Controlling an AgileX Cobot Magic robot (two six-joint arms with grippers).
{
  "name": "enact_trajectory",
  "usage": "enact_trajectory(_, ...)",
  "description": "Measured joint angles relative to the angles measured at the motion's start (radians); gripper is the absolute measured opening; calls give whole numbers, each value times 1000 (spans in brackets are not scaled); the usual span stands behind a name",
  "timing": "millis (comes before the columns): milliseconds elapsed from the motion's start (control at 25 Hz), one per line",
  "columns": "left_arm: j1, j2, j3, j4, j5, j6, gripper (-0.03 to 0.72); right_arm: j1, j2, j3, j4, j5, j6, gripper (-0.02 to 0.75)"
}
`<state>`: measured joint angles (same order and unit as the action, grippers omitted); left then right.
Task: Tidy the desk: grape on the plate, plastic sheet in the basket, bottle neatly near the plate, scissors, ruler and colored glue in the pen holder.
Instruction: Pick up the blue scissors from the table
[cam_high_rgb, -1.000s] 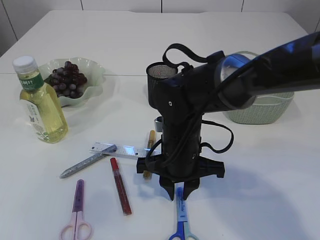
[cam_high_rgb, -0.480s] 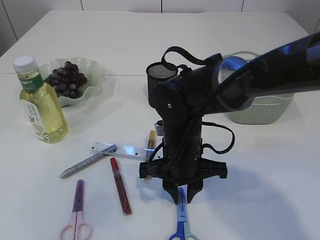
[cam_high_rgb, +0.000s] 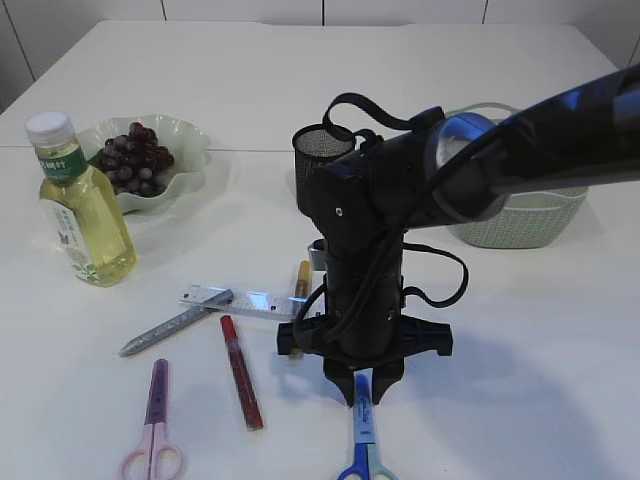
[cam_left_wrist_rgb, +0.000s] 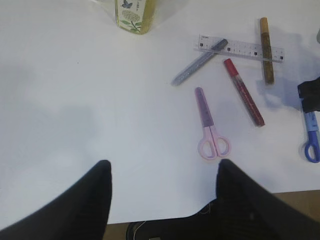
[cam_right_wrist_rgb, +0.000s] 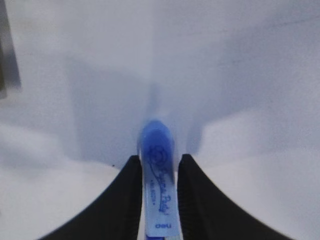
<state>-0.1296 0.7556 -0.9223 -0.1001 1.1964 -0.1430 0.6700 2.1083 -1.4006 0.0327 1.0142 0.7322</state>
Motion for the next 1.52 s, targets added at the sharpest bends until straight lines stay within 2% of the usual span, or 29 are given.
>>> enact_trajectory(1240, 0, 0, 0, 0, -2, 0, 477, 0, 15, 0, 8, -14, -37, 207)
enact_trajectory(1520, 0, 0, 0, 0, -2, 0, 477, 0, 15, 0, 8, -14, -44, 249)
